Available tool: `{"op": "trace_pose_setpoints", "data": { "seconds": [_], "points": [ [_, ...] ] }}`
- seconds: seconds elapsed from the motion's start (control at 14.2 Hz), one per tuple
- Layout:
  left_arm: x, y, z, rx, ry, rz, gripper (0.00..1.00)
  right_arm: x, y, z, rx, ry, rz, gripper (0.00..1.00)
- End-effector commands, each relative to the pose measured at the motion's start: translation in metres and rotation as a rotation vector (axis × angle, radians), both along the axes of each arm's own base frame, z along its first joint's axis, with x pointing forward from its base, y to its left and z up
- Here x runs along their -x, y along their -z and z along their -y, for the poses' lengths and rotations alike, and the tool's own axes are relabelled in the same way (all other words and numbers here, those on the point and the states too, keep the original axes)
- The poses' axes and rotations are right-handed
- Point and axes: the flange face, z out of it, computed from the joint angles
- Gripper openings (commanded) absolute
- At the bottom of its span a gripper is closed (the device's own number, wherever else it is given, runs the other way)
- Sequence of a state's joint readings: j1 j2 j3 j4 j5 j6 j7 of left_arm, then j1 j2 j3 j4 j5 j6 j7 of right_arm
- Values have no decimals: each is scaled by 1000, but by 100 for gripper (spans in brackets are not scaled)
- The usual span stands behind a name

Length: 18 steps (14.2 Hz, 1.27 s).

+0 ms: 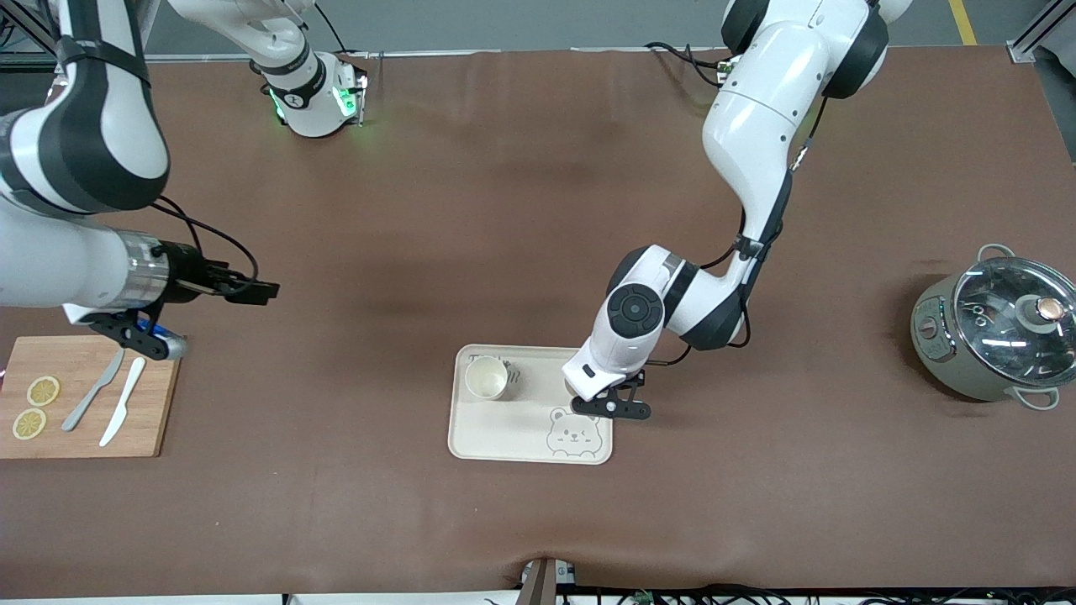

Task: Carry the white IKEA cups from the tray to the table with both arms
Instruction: 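Lower the left gripper around the cup while the right gripper approaches, then lift the cup with the left gripper while the right gripper reaches the other cup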

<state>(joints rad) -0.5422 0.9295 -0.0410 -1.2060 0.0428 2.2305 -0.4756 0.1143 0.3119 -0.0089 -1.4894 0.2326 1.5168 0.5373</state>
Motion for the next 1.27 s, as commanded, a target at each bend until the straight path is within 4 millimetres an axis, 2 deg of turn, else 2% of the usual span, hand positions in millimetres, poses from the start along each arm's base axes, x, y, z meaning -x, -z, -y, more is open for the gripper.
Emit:
{"op": "trace_pose_setpoints", "data": {
  "seconds": [0.0,0.28,0.49,0.57,0.78,1.06,1.2],
  "points": [
    [-4,-11,-2,21,-20,8,0,-5,15,-27,17,96,-16,100],
    [-8,-36,-11,41,-35,10,0,-13,30,-60,42,179,17,100],
    [-9,-65,-38,69,-18,-53,0,-19,40,-79,45,213,46,100],
    [-8,-82,-51,85,-10,-67,0,-19,44,-84,51,222,42,100],
    [2,-110,-82,96,21,-74,0,-22,55,-97,57,241,52,100],
    [15,-145,-101,71,31,-86,0,-26,81,-134,89,261,79,100],
    [24,-173,-106,52,36,-107,0,-28,89,-136,94,268,70,100]
  ]
}}
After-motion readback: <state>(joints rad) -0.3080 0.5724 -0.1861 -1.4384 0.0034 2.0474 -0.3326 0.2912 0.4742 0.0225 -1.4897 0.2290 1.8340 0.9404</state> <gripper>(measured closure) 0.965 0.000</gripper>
